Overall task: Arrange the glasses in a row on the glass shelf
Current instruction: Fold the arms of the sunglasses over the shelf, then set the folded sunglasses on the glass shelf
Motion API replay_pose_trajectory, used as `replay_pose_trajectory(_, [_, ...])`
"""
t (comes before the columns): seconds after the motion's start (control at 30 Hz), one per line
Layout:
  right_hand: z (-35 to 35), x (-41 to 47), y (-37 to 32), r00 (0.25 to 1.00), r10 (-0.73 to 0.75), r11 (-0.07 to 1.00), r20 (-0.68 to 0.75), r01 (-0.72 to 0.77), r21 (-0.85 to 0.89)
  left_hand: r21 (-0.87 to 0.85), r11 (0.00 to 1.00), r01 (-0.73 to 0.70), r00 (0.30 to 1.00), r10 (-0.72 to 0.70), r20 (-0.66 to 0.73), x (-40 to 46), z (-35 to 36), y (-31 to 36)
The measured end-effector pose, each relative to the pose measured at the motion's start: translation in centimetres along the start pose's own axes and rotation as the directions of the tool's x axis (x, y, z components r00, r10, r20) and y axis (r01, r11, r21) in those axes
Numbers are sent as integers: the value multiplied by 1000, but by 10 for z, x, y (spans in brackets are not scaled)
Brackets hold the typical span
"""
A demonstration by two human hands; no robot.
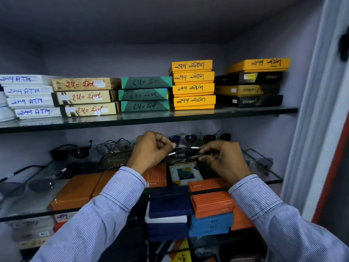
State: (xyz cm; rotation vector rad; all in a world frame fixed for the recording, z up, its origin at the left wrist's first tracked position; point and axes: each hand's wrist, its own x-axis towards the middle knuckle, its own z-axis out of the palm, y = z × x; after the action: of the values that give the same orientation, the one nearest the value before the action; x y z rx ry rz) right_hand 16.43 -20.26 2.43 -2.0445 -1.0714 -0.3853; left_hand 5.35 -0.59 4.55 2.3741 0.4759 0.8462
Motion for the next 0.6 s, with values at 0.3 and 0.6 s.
replay_pose_trajectory(0.3, [-5, -7, 5, 997, -34, 997, -76, 39, 67, 23, 998, -56, 994, 58, -93, -14, 6, 11])
replay_pose_trajectory(0.6, [-8, -9, 12, 1000, 12, 997, -20, -11, 71, 132, 983, -126, 990, 134, -51, -21, 9, 20])
